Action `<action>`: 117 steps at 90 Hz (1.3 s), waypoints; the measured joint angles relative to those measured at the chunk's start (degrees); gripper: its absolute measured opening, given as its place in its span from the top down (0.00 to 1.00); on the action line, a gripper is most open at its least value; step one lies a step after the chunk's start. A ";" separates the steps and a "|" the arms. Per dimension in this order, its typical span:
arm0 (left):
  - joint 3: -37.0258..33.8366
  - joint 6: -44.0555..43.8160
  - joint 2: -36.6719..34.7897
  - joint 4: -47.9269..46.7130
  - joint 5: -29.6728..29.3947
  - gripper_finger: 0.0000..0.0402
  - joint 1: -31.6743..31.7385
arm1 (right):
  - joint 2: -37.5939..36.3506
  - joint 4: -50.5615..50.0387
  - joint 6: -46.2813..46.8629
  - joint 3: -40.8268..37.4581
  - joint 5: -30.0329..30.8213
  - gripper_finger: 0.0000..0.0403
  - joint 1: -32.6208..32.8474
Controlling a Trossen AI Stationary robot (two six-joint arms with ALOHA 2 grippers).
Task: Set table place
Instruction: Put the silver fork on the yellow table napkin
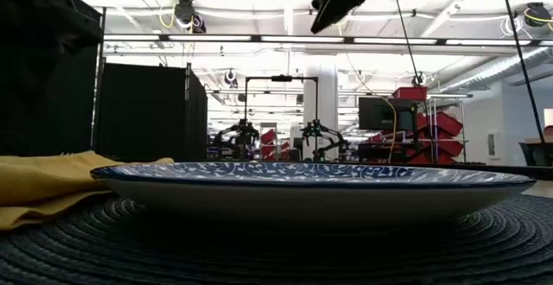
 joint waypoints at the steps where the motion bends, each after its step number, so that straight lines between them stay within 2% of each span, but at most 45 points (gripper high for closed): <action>1: -0.08 0.09 0.12 0.26 0.00 0.72 0.00 | 0.00 0.04 0.00 -0.20 -0.02 0.65 -0.28; 22: -0.31 1.38 3.13 -1.44 0.90 0.72 1.11 | 0.00 2.52 -0.20 -4.78 -6.05 0.65 -4.33; 39: -0.34 2.63 4.93 -0.24 1.68 0.72 1.39 | 0.00 4.75 -0.21 -7.75 -6.23 0.65 -4.99; 68: -0.50 3.96 8.33 2.06 2.20 0.72 1.48 | 0.00 4.86 -0.17 -8.25 -6.25 0.65 -4.97; 93: -7.96 3.96 8.92 11.31 4.16 0.72 2.56 | 0.00 4.78 0.49 -8.25 -7.61 0.65 -4.68; 117: -8.66 7.32 8.89 14.32 4.00 0.72 4.05 | 0.00 4.91 1.28 -8.25 -7.60 0.65 -4.70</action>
